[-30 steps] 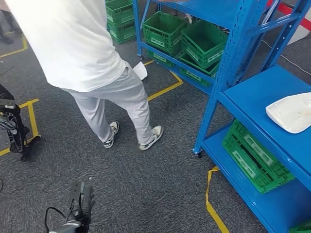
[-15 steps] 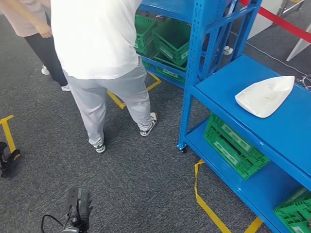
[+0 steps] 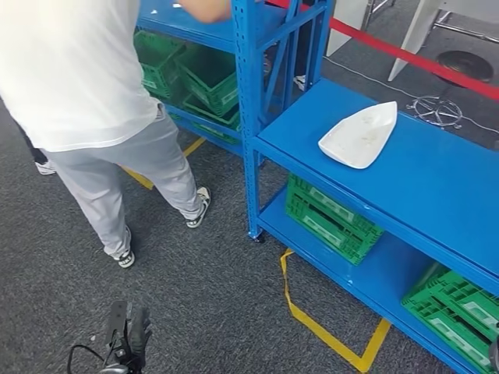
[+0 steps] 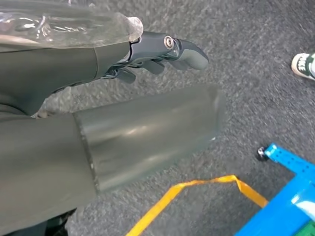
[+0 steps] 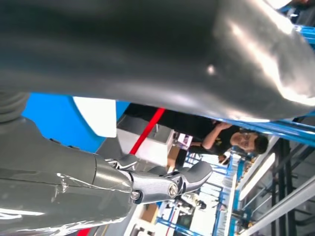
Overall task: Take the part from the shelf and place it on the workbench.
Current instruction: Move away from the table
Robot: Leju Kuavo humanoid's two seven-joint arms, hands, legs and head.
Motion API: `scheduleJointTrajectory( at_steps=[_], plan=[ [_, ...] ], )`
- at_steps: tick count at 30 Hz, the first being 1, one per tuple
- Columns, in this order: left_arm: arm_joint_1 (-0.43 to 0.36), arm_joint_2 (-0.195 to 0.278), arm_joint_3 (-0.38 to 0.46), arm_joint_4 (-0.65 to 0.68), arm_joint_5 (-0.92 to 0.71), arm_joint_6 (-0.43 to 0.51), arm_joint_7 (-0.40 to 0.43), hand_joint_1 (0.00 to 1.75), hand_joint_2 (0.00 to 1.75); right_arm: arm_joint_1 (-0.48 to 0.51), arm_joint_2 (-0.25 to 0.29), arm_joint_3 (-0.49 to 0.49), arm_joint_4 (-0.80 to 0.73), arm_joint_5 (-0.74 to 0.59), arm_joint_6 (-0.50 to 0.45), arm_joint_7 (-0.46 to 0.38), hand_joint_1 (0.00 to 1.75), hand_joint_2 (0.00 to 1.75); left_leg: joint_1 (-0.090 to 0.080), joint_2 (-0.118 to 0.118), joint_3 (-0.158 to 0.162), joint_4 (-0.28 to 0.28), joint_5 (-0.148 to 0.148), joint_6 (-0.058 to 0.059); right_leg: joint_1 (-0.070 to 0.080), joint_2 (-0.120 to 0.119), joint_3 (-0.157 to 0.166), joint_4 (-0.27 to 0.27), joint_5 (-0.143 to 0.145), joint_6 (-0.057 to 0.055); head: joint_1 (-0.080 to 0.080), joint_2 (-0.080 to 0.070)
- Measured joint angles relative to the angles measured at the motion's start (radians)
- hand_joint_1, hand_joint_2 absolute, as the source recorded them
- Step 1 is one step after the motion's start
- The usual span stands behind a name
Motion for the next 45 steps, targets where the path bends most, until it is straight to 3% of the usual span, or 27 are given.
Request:
scheduleJointTrajectory(
  at_steps=[1,3,5,7,8,10,11,13,14,16,18,20,22,23,24,27,28,30,31,33,35,37,38,39,42,43,45],
  plan=[
    [-0.003,-0.001,0.0,0.0,0.0,0.0,0.0,0.0,0.0,0.002,0.0,0.0,-0.001,0.0,0.0,0.0,0.0,0.0,0.001,0.012,0.003,-0.006,0.002,0.004,0.0,-0.006,-0.004,0.003,-0.002,0.005,0.0,0.0],
    [-0.005,-0.003,0.0,0.0,-0.001,0.0,0.001,0.0,0.0,0.001,0.0,0.0,-0.002,0.003,0.0,-0.001,0.0,0.0,0.005,0.037,0.009,-0.017,0.007,0.013,0.003,-0.06,-0.03,0.052,-0.036,0.014,0.007,0.0],
    [-0.004,-0.004,0.0,0.0,-0.002,0.0,0.004,0.0,0.0,0.002,0.0,0.0,-0.002,0.009,0.0,-0.001,0.0,0.0,0.004,0.061,0.01,-0.02,0.007,0.018,0.001,-0.121,-0.086,0.181,-0.104,0.021,0.015,0.0],
    [-0.002,-0.004,0.0,0.0,-0.004,0.0,0.008,0.0,0.0,0.006,0.0,0.0,-0.002,0.017,0.0,0.0,0.0,0.0,0.003,0.086,0.01,-0.019,0.005,0.018,-0.005,-0.136,-0.135,0.29,-0.141,0.029,0.017,0.0],
    [-0.002,-0.005,0.0,0.0,-0.005,0.0,0.009,0.0,0.0,0.008,0.0,0.0,-0.002,0.021,0.0,0.001,0.0,0.0,0.003,0.099,0.011,-0.018,0.003,0.017,-0.009,-0.14,-0.134,0.292,-0.132,0.032,0.017,0.0],
    [-0.003,-0.008,0.0,0.0,-0.008,0.0,0.011,0.0,0.0,0.011,0.0,-0.001,-0.003,0.028,0.0,0.005,0.0,0.0,0.005,0.122,0.018,-0.017,-0.003,0.012,-0.014,-0.159,-0.073,0.178,-0.067,0.036,0.017,0.0],
    [-0.004,-0.009,0.0,0.0,-0.009,0.0,0.012,0.0,0.0,0.013,0.0,-0.001,-0.005,0.031,0.0,0.006,0.0,0.0,0.003,0.133,0.022,-0.016,-0.007,0.007,-0.012,-0.183,-0.034,0.103,-0.041,0.036,0.018,0.0],
    [-0.006,-0.009,0.0,0.0,-0.011,0.0,0.014,0.0,0.0,0.016,0.0,-0.003,-0.01,0.037,0.0,0.008,0.0,0.0,-0.001,0.152,0.026,-0.011,-0.013,-0.003,-0.006,-0.209,0.017,0.012,-0.018,0.024,0.019,0.0],
    [-0.007,-0.009,0.0,0.0,-0.012,0.0,0.015,0.0,0.0,0.019,0.0,-0.004,-0.012,0.039,0.001,0.008,0.0,0.0,-0.004,0.161,0.027,-0.01,-0.014,-0.007,-0.002,-0.209,0.021,0.003,-0.022,0.017,0.018,0.0],
    [-0.011,-0.009,0.0,0.0,-0.013,-0.001,0.017,0.0,0.0,0.025,0.001,-0.006,-0.016,0.044,0.002,0.008,0.0,0.0,-0.003,0.178,0.029,-0.007,-0.018,-0.017,-0.002,-0.181,0.019,0.002,-0.017,0.001,0.017,0.0],
    [-0.014,-0.01,0.0,0.0,-0.013,-0.001,0.019,0.0,0.0,0.027,0.001,-0.008,-0.022,0.048,0.003,0.008,0.0,0.0,0.002,0.145,0.015,0.031,-0.047,-0.028,-0.005,-0.159,0.019,-0.002,-0.012,-0.01,0.015,0.0],
    [-0.014,-0.009,0.0,0.0,-0.014,-0.002,0.021,0.0,0.0,0.027,0.003,-0.009,-0.025,0.051,0.005,0.008,0.0,0.0,0.006,0.085,-0.042,0.152,-0.11,-0.034,-0.006,-0.139,0.017,-0.004,-0.007,-0.018,0.007,0.0],
    [-0.009,-0.009,0.0,0.0,-0.013,-0.002,0.021,0.0,0.0,0.031,0.004,-0.009,-0.025,0.053,0.008,0.009,0.0,0.0,0.007,0.062,-0.113,0.284,-0.155,-0.034,-0.004,-0.113,0.014,-0.004,-0.005,-0.023,0.002,0.0],
    [-0.006,-0.009,0.0,0.0,-0.013,-0.002,0.021,0.0,0.0,0.032,0.004,-0.009,-0.025,0.054,0.009,0.009,0.0,0.0,0.006,0.059,-0.128,0.304,-0.149,-0.033,-0.003,-0.098,0.013,-0.004,-0.004,-0.023,0.001,0.0],
    [-0.004,-0.009,0.0,0.0,-0.012,-0.002,0.022,0.0,0.0,0.033,0.005,-0.009,-0.025,0.055,0.01,0.009,0.0,0.0,0.006,0.058,-0.124,0.285,-0.126,-0.029,-0.002,-0.086,0.013,-0.004,-0.004,-0.024,0.001,0.0],
    [-0.008,-0.007,0.0,0.0,-0.012,-0.002,0.022,0.0,0.0,0.034,0.01,-0.011,-0.025,0.06,0.011,0.01,0.0,0.0,0.003,0.042,-0.035,0.081,-0.021,-0.011,0.0,-0.059,0.013,-0.002,-0.004,-0.022,-0.004,0.0],
    [-0.011,-0.007,0.0,0.0,-0.011,-0.002,0.022,0.0,0.0,0.034,0.012,-0.012,-0.025,0.065,0.01,0.01,0.0,0.0,0.001,0.036,-0.013,0.03,-0.004,-0.007,0.001,-0.053,0.012,-0.001,-0.004,-0.019,-0.005,0.0],
    [-0.016,-0.007,0.0,0.0,-0.011,-0.002,0.022,0.0,0.0,0.035,0.013,-0.016,-0.025,0.077,0.006,0.009,0.0,0.0,-0.003,0.034,-0.002,0.0,0.0,-0.003,0.002,-0.046,0.01,-0.002,-0.004,-0.009,-0.004,0.0],
    [-0.017,-0.009,0.0,0.0,-0.011,-0.002,0.022,0.0,0.0,0.036,0.014,-0.018,-0.025,0.082,0.005,0.009,0.0,0.0,-0.002,0.037,-0.001,-0.003,0.003,0.0,0.001,-0.047,0.007,-0.002,-0.005,-0.004,-0.003,0.0],
    [-0.017,-0.012,0.0,0.0,-0.01,-0.001,0.022,0.0,0.0,0.037,0.015,-0.023,-0.026,0.087,0.002,0.008,0.0,0.0,0.003,0.044,0.002,-0.01,0.008,0.009,0.002,-0.08,-0.009,0.028,-0.03,0.006,0.001,0.0],
    [-0.014,-0.012,0.0,0.0,-0.01,-0.001,0.022,0.0,0.0,0.037,0.015,-0.027,-0.026,0.089,0.001,0.007,0.0,0.0,0.006,0.05,0.003,-0.014,0.01,0.015,0.001,-0.123,-0.057,0.139,-0.097,0.016,0.01,0.0],
    [-0.01,-0.012,0.0,0.0,-0.01,-0.001,0.022,0.0,0.0,0.039,0.017,-0.028,-0.025,0.089,0.001,0.007,0.0,0.0,0.005,0.057,0.002,-0.014,0.009,0.017,-0.005,-0.136,-0.116,0.278,-0.157,0.026,0.015,0.0],
    [-0.008,-0.013,0.0,0.0,-0.01,-0.001,0.022,0.0,0.0,0.039,0.017,-0.028,-0.024,0.089,0.001,0.007,0.0,0.0,0.006,0.06,0.003,-0.013,0.009,0.017,-0.009,-0.137,-0.128,0.309,-0.162,0.03,0.016,0.0],
    [-0.006,-0.013,0.0,0.0,-0.01,-0.001,0.022,0.0,0.0,0.04,0.018,-0.028,-0.024,0.089,0.001,0.007,0.0,0.0,0.006,0.063,0.003,-0.013,0.008,0.016,-0.012,-0.139,-0.12,0.296,-0.146,0.033,0.016,0.0],
    [-0.006,-0.015,0.0,0.0,-0.01,-0.001,0.022,0.0,0.0,0.039,0.019,-0.029,-0.024,0.089,0.001,0.007,0.0,0.0,0.006,0.068,0.007,-0.007,0.0,0.004,-0.017,-0.153,-0.015,0.091,-0.052,0.036,0.018,0.0],
    [-0.006,-0.016,0.0,0.0,-0.01,-0.001,0.022,0.0,0.0,0.038,0.019,-0.029,-0.024,0.089,0.001,0.007,0.0,0.0,0.004,0.068,0.007,-0.004,-0.002,-0.001,-0.017,-0.157,0.012,0.038,-0.037,0.033,0.018,0.0],
    [-0.005,-0.014,0.0,0.0,-0.01,-0.001,0.022,0.0,0.0,0.039,0.02,-0.03,-0.024,0.089,0.001,0.007,0.0,0.0,-0.002,0.07,0.002,0.003,-0.004,-0.003,-0.015,-0.156,0.029,0.003,-0.035,0.025,0.016,0.0]
  ],
)
